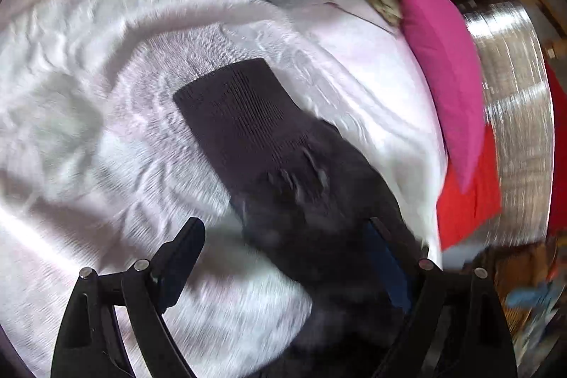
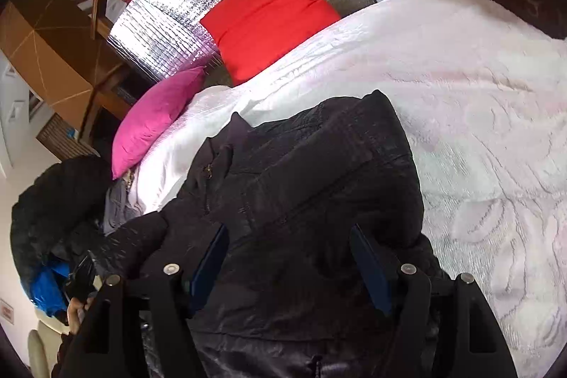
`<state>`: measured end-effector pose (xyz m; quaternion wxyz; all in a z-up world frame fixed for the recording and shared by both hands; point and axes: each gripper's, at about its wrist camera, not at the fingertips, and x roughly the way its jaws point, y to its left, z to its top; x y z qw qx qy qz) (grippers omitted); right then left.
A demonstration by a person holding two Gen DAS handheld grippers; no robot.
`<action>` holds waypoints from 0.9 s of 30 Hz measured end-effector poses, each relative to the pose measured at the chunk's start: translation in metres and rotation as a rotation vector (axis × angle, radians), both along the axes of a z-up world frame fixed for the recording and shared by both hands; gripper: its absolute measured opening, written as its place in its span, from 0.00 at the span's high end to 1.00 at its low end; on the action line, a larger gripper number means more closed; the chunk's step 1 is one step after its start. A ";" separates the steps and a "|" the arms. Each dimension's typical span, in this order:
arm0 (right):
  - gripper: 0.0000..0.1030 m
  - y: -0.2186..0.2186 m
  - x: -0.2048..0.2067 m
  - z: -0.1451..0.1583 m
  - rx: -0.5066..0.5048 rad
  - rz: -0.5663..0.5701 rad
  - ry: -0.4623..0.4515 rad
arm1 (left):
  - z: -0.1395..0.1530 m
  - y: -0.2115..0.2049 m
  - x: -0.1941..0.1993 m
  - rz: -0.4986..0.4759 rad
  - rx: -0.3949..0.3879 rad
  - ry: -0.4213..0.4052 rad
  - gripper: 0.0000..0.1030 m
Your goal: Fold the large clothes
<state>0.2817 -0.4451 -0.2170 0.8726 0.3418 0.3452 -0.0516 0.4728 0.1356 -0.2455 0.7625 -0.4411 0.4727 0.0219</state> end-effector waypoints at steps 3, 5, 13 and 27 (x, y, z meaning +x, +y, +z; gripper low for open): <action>0.28 -0.001 0.005 -0.005 -0.044 -0.012 0.020 | -0.004 0.001 0.017 0.055 0.012 -0.047 0.24; 0.28 -0.003 0.006 -0.008 -0.049 -0.016 0.031 | -0.003 0.000 0.027 0.064 0.048 -0.057 0.62; 0.28 -0.010 0.000 -0.004 -0.059 -0.049 0.012 | 0.052 -0.030 0.032 -0.065 0.245 -0.192 0.85; 0.28 -0.058 -0.052 0.029 0.063 -0.164 -0.117 | 0.235 -0.266 -0.090 -0.609 0.502 -0.621 0.89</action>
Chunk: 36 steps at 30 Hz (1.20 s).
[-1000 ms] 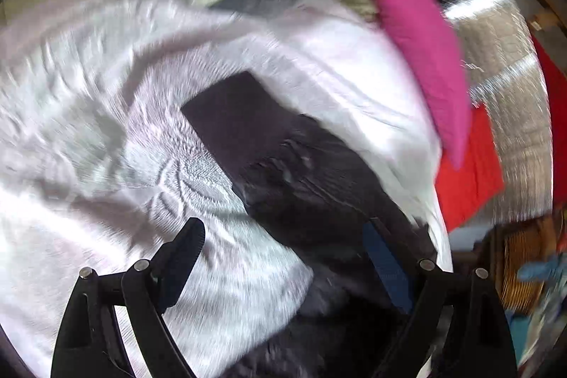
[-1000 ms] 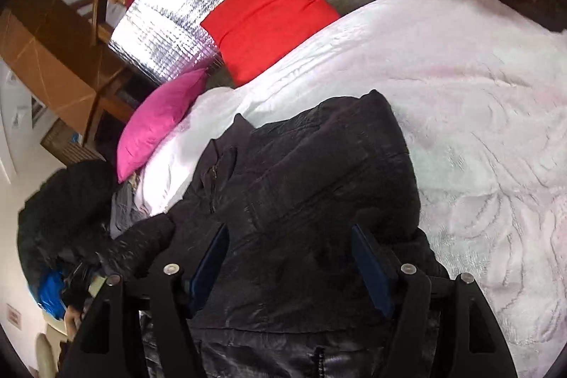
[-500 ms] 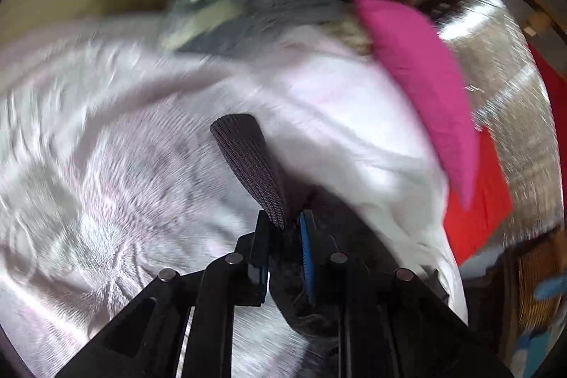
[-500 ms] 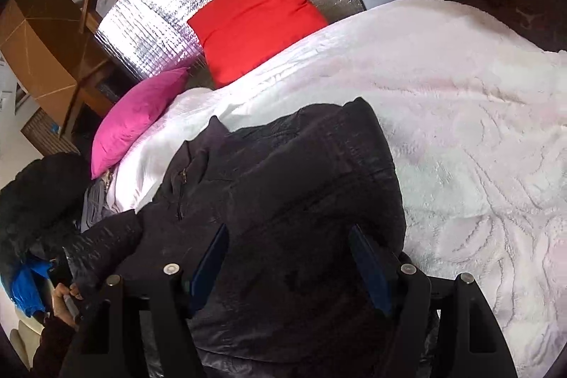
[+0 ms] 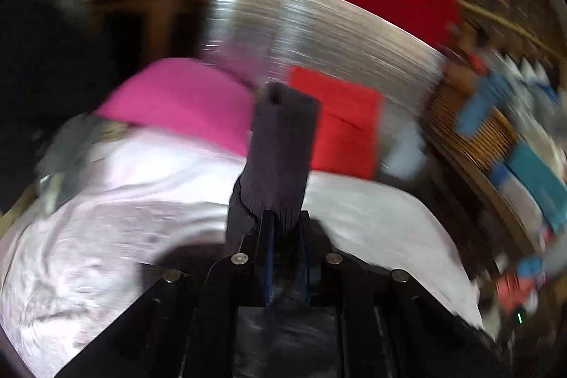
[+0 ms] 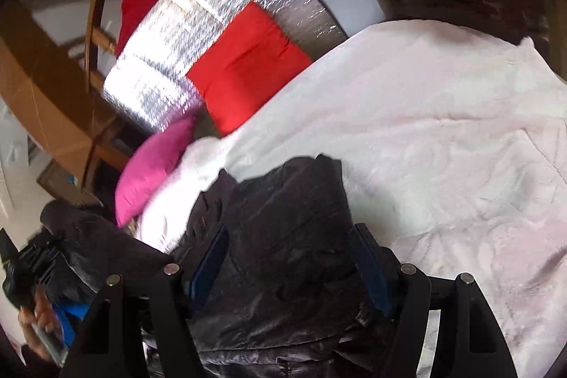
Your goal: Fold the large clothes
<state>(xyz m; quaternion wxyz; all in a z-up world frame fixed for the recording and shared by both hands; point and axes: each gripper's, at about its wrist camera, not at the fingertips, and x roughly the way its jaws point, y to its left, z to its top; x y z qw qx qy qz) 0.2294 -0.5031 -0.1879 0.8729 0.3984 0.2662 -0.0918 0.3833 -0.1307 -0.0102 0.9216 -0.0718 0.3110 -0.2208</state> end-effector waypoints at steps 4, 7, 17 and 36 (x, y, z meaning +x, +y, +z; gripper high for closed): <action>0.28 -0.008 -0.006 0.003 0.021 0.004 -0.017 | -0.014 -0.095 -0.037 -0.231 0.129 0.034 0.88; 0.28 -0.009 -0.007 0.003 0.036 0.018 -0.025 | -0.030 -0.130 -0.062 -0.352 0.185 0.093 0.61; 0.28 -0.002 0.002 -0.007 0.035 0.072 0.027 | -0.093 -0.014 -0.049 -0.036 0.322 0.061 0.33; 0.43 0.038 0.082 -0.054 -0.128 0.145 0.204 | -0.211 0.106 0.024 0.305 0.195 0.329 0.33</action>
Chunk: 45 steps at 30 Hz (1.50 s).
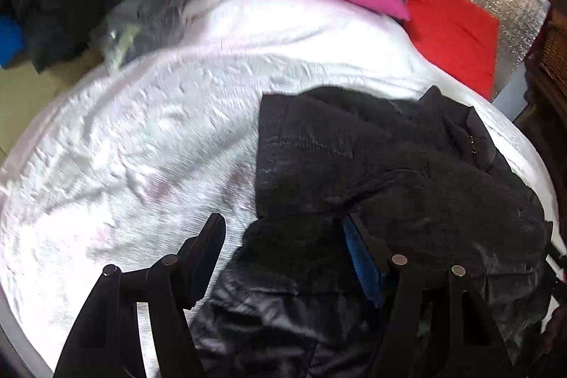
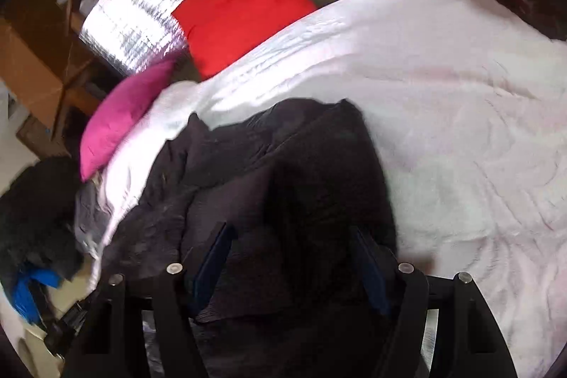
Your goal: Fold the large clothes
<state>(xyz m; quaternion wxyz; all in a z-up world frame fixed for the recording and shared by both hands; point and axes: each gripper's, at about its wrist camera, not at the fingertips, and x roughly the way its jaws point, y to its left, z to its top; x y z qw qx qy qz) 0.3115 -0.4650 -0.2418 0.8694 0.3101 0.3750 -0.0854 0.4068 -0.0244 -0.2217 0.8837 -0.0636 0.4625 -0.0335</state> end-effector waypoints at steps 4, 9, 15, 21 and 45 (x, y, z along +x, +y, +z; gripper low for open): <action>0.83 0.028 0.001 0.015 -0.131 0.037 0.012 | -0.006 -0.033 -0.010 -0.100 0.260 -0.068 0.33; 0.92 0.042 -0.040 0.062 -0.187 0.016 -0.135 | -0.006 -0.035 -0.022 -0.154 0.264 -0.071 0.33; 0.92 0.006 -0.049 0.019 -0.118 -0.093 0.050 | 0.001 -0.024 -0.032 -0.133 0.205 -0.075 0.33; 0.56 -0.020 -0.064 0.030 0.071 -0.082 -0.075 | 0.030 -0.039 -0.051 -0.184 0.146 -0.176 0.33; 0.87 0.052 -0.038 0.070 -0.265 0.012 -0.073 | 0.009 -0.107 -0.054 -0.399 0.232 -0.138 0.23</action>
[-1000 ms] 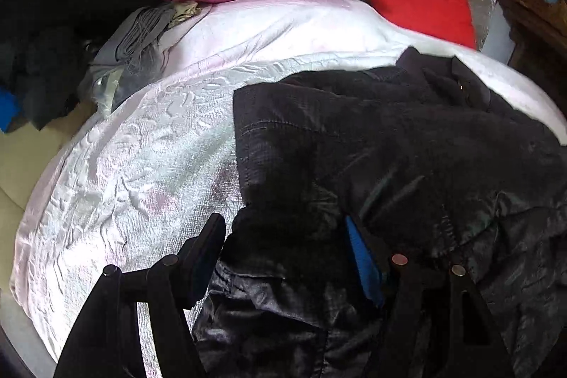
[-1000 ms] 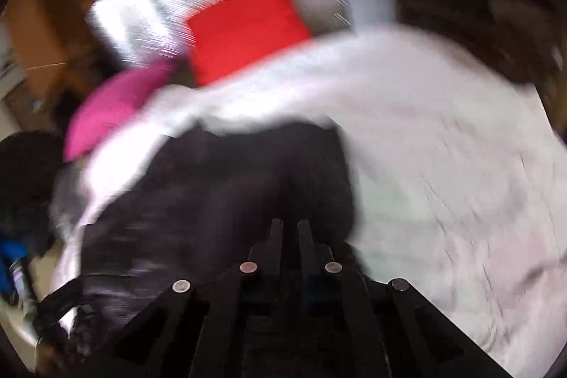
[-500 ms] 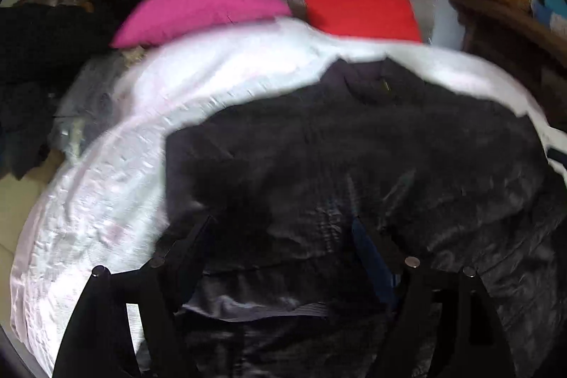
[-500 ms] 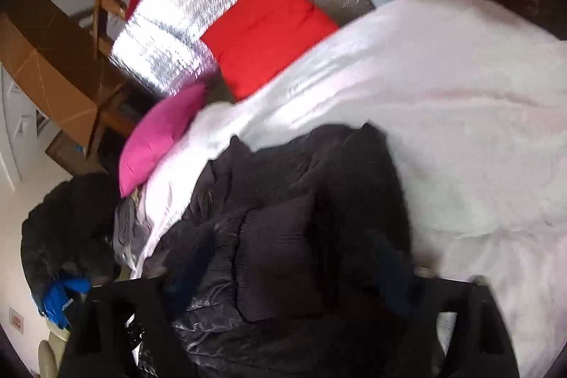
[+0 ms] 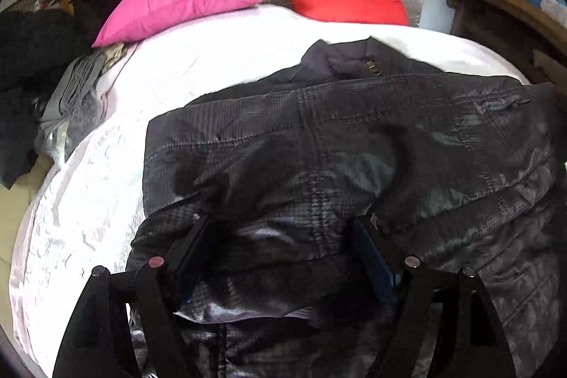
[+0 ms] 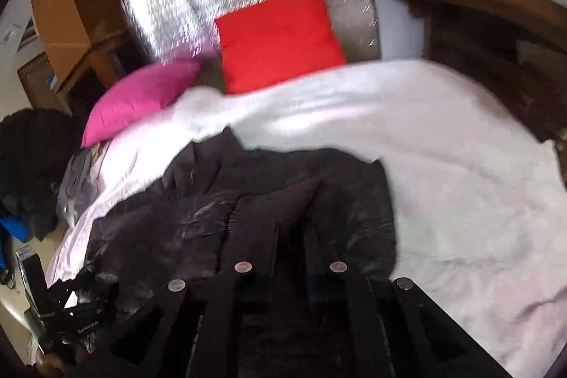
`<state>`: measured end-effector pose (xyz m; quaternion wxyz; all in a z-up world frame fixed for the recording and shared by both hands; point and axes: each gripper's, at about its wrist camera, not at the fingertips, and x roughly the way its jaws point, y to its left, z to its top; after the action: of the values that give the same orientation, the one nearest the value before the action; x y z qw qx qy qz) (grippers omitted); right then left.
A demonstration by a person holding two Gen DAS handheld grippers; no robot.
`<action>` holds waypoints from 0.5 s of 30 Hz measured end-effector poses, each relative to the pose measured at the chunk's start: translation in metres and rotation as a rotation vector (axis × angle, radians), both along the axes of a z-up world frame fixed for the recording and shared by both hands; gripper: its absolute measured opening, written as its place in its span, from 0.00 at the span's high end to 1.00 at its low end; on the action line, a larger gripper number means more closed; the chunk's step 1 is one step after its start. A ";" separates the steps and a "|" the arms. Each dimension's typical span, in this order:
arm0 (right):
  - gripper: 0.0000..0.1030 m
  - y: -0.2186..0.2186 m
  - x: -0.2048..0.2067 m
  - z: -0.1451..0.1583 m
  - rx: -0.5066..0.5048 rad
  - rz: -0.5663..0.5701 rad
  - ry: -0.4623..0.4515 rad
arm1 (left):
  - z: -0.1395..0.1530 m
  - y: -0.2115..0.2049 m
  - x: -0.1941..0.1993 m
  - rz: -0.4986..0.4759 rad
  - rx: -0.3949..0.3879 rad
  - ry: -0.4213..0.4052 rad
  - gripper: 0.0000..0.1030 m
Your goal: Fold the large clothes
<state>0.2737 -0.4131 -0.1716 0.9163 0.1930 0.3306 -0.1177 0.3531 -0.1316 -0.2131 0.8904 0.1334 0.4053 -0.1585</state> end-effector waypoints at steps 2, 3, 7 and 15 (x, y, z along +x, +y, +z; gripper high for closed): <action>0.87 -0.011 0.004 -0.012 0.026 -0.017 0.039 | 0.000 -0.003 -0.002 -0.009 0.020 -0.004 0.23; 0.87 -0.016 0.009 -0.022 0.034 -0.034 0.072 | 0.002 -0.003 -0.003 -0.011 0.013 -0.007 0.23; 0.85 -0.046 0.029 -0.077 0.189 -0.051 0.191 | 0.000 -0.003 -0.004 -0.013 0.019 -0.016 0.23; 0.52 -0.056 -0.009 -0.018 0.213 -0.115 -0.012 | -0.002 0.002 -0.006 -0.002 0.020 -0.019 0.23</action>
<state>0.2643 -0.4695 -0.1892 0.8843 0.3087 0.3240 -0.1332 0.3471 -0.1300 -0.2151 0.8928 0.1443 0.3981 -0.1538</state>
